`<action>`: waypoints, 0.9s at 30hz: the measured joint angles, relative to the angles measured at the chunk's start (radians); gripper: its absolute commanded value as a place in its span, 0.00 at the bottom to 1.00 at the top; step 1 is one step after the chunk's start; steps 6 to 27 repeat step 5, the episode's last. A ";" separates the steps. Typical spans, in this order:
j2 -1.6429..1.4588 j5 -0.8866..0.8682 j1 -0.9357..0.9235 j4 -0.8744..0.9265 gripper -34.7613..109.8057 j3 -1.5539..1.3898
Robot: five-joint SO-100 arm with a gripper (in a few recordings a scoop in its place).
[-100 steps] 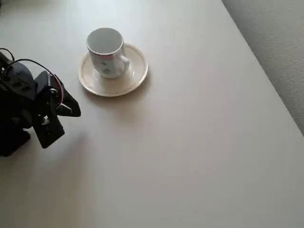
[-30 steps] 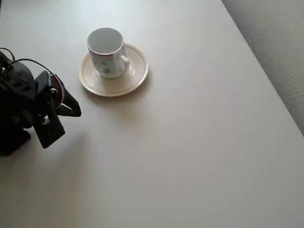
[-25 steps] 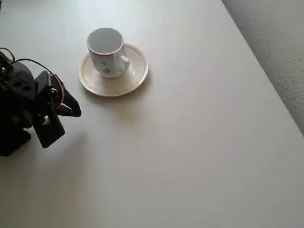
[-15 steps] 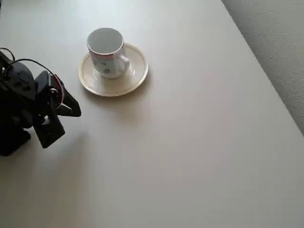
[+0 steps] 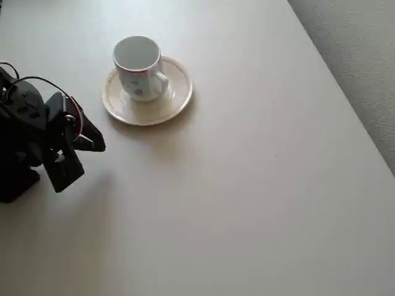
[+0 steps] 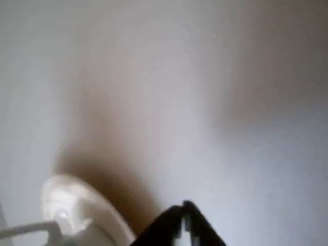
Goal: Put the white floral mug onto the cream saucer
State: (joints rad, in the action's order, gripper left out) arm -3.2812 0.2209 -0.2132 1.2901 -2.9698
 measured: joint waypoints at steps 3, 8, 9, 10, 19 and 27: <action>0.000 0.000 0.000 0.000 0.23 0.000; 0.000 0.000 0.000 0.000 0.23 0.000; 0.000 0.000 0.000 0.000 0.23 0.000; 0.000 0.000 0.000 0.000 0.23 0.000; 0.000 0.000 0.000 0.000 0.23 0.000; 0.000 0.000 0.000 0.000 0.23 0.000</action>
